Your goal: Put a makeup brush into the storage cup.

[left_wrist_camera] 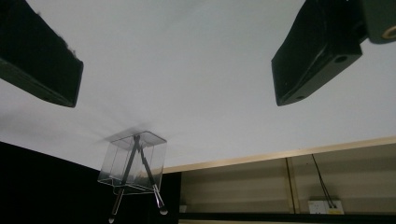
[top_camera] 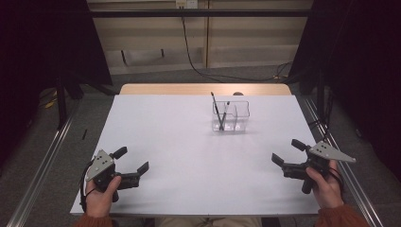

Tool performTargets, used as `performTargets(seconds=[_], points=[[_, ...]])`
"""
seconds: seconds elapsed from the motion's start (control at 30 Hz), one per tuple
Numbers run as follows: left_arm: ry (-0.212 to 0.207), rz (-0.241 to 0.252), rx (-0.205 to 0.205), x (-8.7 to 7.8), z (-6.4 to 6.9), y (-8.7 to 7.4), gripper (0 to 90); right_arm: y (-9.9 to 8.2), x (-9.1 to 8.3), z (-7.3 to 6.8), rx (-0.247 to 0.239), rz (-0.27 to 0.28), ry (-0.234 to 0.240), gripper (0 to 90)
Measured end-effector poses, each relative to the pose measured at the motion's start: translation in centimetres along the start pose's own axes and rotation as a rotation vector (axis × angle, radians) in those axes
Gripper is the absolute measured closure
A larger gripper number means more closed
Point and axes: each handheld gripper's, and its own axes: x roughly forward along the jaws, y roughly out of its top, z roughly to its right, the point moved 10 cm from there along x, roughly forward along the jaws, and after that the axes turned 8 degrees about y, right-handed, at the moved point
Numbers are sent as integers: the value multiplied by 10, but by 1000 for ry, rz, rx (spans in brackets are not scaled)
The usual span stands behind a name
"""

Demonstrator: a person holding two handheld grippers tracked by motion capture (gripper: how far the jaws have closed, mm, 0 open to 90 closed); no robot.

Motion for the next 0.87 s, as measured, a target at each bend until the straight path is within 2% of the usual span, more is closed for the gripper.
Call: performTargets(seconds=[0.2,0.33,0.5,0.63,0.87], points=[[7,5,-5,-4,0,0,22,-7,-15,1,15,9,-22,14],[9,6,-8,-4,0,0,22,-17,-20,0,19,-9,-29,12],[10,3,-1,-7,-1,0,22,-23,-24,-2,-12,-39,-42,6],[11,5,-9,-7,-2,0,22,-22,-25,1,1,-31,-55,6],[12,6,-6,-8,-3,1,22,-23,-23,1,3,-33,-47,6]])
